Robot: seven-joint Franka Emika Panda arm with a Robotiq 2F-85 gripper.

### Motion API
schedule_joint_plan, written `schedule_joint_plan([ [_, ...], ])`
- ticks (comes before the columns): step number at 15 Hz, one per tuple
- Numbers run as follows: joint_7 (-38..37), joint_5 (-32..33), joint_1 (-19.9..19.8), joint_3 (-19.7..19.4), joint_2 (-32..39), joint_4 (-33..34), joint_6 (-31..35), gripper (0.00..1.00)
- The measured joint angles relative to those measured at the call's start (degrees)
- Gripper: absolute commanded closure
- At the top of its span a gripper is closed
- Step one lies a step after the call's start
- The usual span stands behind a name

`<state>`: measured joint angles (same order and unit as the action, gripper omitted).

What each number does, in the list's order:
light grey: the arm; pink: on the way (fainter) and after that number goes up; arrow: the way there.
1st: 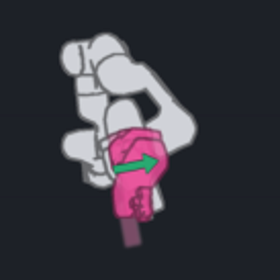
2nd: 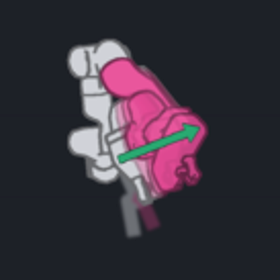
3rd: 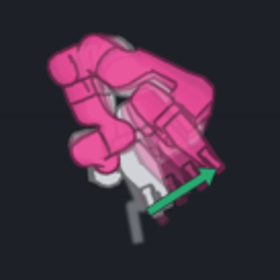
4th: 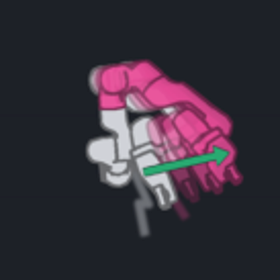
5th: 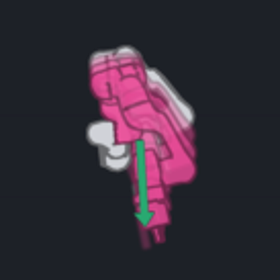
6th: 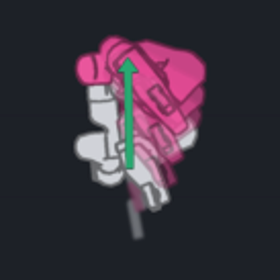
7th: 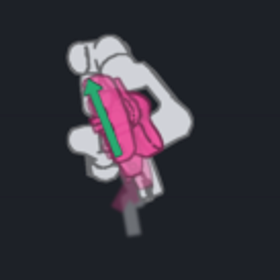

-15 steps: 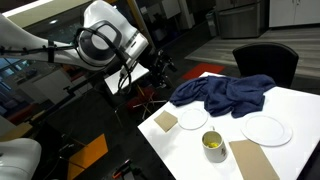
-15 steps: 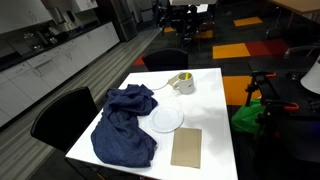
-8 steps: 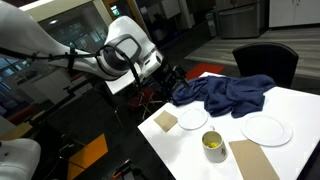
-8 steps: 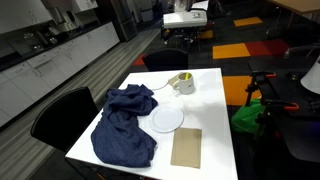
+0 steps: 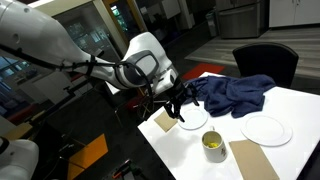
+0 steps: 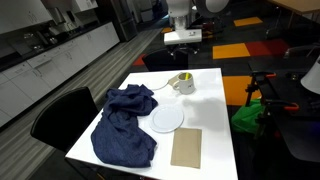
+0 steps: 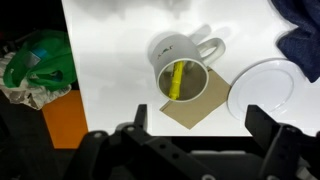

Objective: Remove the marker from the mug cup and place it on the table

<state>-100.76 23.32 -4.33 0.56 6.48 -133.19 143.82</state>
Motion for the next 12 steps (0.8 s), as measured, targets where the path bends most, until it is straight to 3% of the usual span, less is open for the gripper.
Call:
schedule_joint_plan([
  [12,-2.7,0.0,2.8,-3.7,2.5,0.5,0.1,0.0],
])
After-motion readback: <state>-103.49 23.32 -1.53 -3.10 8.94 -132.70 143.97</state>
